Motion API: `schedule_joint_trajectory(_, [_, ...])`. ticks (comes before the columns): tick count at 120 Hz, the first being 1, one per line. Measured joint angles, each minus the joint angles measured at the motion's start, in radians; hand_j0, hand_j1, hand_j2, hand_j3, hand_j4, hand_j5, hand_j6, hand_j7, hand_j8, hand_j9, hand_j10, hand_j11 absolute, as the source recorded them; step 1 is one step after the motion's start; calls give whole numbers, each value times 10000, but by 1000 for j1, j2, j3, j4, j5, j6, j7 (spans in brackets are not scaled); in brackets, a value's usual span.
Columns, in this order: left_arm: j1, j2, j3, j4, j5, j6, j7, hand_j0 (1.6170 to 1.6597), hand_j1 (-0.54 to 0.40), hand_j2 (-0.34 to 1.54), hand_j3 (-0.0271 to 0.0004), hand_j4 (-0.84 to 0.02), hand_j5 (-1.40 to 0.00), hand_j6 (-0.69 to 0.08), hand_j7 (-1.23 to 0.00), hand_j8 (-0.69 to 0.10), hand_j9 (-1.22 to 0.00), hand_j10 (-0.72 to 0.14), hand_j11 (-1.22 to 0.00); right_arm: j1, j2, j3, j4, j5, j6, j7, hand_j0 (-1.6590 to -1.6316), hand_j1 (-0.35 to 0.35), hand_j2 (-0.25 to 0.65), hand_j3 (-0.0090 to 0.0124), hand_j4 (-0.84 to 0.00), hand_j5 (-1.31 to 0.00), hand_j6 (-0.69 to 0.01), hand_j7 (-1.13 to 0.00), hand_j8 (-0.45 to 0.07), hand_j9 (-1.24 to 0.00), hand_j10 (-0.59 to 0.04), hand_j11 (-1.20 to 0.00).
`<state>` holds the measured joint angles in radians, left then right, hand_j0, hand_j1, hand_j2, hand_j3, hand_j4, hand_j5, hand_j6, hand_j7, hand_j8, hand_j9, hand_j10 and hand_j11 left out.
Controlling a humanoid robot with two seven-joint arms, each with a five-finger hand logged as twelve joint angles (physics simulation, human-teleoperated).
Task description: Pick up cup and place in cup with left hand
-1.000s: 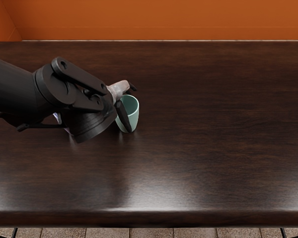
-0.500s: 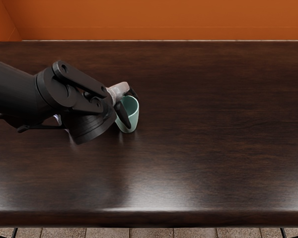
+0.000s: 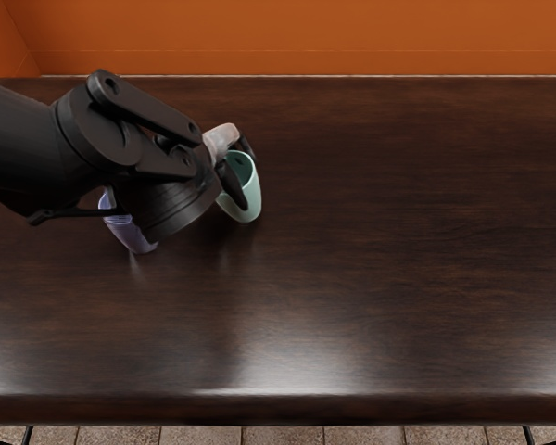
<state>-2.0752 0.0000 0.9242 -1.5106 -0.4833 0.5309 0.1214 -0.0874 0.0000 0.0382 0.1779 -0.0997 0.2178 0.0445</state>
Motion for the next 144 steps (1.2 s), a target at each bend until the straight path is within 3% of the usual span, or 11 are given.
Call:
schedule_joint_trajectory(8, [-42, 0, -1, -2, -17, -5, 20, 16518, -2881, 3283, 0, -2214, -12478, 196, -11969, 1041, -11505, -1343, -10934, 0, 0, 0, 0, 0, 0, 0, -16581, -3329, -30, 0, -136, -172, -134, -173, -133, -173, -133, -173])
schedule_joint_trajectory(16, [-93, 0, 2, -10, -36, -17, 45, 16556, -3193, 4791, 0, -2166, -12439, 10, -11977, 875, -11544, -1505, -10977, 0, 0, 0, 0, 0, 0, 0, -16581, -3328, -31, 0, -137, -173, -135, -173, -134, -173, -133, -174])
schedule_joint_trajectory(26, [-194, 0, 14, -38, -46, -93, 66, 16552, -3469, 4669, 0, -1777, -12738, 258, -12075, 920, -11751, -1350, -11184, 0, 0, 0, 0, 0, 0, 0, -16581, -3328, -31, 0, -138, -173, -136, -173, -135, -173, -134, -173])
schedule_joint_trajectory(42, [-298, 0, 61, -89, -55, -240, 95, 16545, -3361, 4699, 0, -1744, -13315, 263, -12134, 888, -11731, -1394, -11393, 0, 0, 0, 0, 0, 0, 0, -16581, -3329, -32, 0, -138, -172, -136, -173, -135, -173, -134, -173])
schedule_joint_trajectory(71, [-419, 74, 170, -126, -60, -463, 114, 16544, -3276, 4639, -1, -1735, -13486, 63, -11952, 655, -11617, -1496, -11493, 0, 0, 0, 0, 0, 0, 0, -16581, -3328, -33, 0, -137, -173, -136, -173, -135, -173, -135, -173])
schedule_joint_trajectory(99, [-479, 149, 268, -144, -62, -545, 116, 16514, -3626, 5058, -1, -1202, -13532, 369, -12206, 1012, -12005, -1290, -11684, 0, 0, 0, 0, 0, 0, 0, -16581, -3329, -33, 0, -135, -172, -135, -172, -135, -172, -136, -173])
schedule_joint_trajectory(114, [-502, 174, 321, -148, -60, -552, 143, 16502, -3641, 6190, -1, -1665, -13731, 202, -12223, 767, -12114, -1557, -11745, 0, 0, 0, 0, 0, 0, 0, -16581, -3329, -33, 0, -135, -172, -135, -172, -136, -172, -136, -172])
schedule_joint_trajectory(126, [-487, 191, 360, -145, -57, -552, 157, 16500, -3571, 6224, -1, -1854, -13694, -93, -12092, 393, -12040, -1736, -11766, 0, 0, 0, 0, 0, 0, 0, -16581, -3329, -33, 0, -134, -172, -135, -172, -136, -172, -137, -172])
schedule_joint_trajectory(144, [-449, 196, 401, -125, -54, -544, 159, 16517, -3456, 6336, -1, -1968, -13666, -256, -11988, 321, -11991, -1861, -11716, 0, 0, 0, 0, 0, 0, 0, -16581, -3330, -33, 0, -134, -172, -135, -172, -136, -172, -138, -172])
